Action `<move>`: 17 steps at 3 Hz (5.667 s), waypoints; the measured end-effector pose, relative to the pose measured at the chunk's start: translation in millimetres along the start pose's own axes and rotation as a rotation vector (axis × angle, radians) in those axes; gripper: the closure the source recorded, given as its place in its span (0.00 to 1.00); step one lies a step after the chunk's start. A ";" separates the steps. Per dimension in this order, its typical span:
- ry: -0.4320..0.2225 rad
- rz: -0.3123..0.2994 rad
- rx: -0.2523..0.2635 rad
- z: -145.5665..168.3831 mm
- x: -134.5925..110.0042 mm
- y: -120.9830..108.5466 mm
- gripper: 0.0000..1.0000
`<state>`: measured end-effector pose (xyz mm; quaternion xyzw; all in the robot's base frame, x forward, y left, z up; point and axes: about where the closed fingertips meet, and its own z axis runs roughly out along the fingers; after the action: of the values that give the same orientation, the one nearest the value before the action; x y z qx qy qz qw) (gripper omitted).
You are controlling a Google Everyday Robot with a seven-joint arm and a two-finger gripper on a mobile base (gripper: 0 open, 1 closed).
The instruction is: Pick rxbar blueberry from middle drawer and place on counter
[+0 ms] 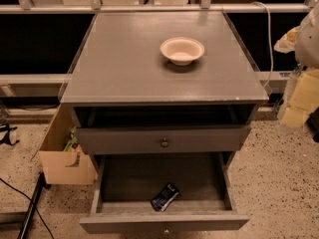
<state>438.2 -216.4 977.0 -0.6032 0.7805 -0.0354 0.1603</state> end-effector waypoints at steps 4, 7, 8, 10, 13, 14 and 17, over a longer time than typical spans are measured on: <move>-0.095 0.055 0.002 76.7 -1.1 20.3 0.00; -0.128 0.054 -0.038 166.5 2.5 46.9 0.00; -0.130 0.052 -0.031 184.3 9.2 48.7 0.00; -0.167 0.103 -0.087 278.6 35.2 53.7 0.00; -0.242 0.099 -0.182 387.2 45.3 81.5 0.00; -0.299 0.064 -0.185 409.2 45.7 81.0 0.00; -0.433 -0.022 -0.274 505.9 21.1 97.5 0.00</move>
Offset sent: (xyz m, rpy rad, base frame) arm 0.0041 0.0096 -0.0563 0.0858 -0.0225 -0.0357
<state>491.1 -140.4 469.7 -0.6212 0.7190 0.1987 0.2401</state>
